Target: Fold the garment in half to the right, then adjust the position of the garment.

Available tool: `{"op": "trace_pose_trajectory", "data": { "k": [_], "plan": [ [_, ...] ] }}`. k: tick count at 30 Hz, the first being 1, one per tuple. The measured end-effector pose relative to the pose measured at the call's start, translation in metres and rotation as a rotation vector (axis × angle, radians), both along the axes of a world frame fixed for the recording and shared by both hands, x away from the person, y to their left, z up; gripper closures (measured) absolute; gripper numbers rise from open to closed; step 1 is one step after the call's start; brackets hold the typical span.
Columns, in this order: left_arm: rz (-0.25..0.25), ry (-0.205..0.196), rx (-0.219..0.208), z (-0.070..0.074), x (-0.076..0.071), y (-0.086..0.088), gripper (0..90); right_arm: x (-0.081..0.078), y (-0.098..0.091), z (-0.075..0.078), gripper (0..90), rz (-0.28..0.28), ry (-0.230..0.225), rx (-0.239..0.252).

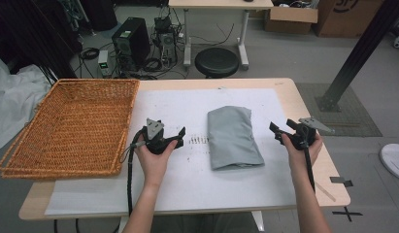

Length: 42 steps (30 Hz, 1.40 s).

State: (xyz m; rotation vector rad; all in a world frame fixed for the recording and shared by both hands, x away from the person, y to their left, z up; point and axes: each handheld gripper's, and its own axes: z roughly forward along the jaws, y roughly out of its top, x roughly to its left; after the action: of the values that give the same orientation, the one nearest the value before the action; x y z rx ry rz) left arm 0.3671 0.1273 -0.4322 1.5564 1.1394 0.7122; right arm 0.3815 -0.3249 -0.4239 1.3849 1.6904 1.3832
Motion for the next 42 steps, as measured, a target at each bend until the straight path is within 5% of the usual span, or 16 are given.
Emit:
{"op": "trace_pose_trajectory", "data": {
  "k": [10, 22, 28, 33, 39, 41, 42],
  "plan": [
    [0.000, 0.011, 0.004, 0.000, -0.001, -0.002, 5.5, -0.001, -0.001, 0.000, 20.6, 0.004, 0.004, 0.005],
    [-0.028, 0.006, -0.041, 0.010, 0.003, -0.012, 6.5, -0.007, -0.006, 0.008, 20.6, 0.008, -0.018, 0.022],
    [-0.075, 0.032, -0.103, 0.011, 0.027, -0.022, 11.7, -0.013, -0.005, 0.009, 21.0, 0.025, -0.028, 0.028],
    [-0.127, 0.096, -0.174, 0.008, 0.057, -0.043, 15.9, -0.020, -0.002, 0.009, 21.2, 0.043, -0.048, 0.031],
    [-0.197, 0.176, -0.142, -0.001, 0.089, -0.071, 23.1, -0.024, 0.005, 0.009, 21.8, 0.069, -0.059, 0.023],
    [-0.192, 0.173, -0.182, -0.006, 0.096, -0.076, 27.9, -0.026, 0.007, 0.009, 21.9, 0.079, -0.060, 0.021],
    [-0.208, 0.212, -0.196, -0.007, 0.100, -0.077, 29.5, -0.027, 0.008, 0.009, 22.1, 0.081, -0.064, 0.022]
  ]
}}
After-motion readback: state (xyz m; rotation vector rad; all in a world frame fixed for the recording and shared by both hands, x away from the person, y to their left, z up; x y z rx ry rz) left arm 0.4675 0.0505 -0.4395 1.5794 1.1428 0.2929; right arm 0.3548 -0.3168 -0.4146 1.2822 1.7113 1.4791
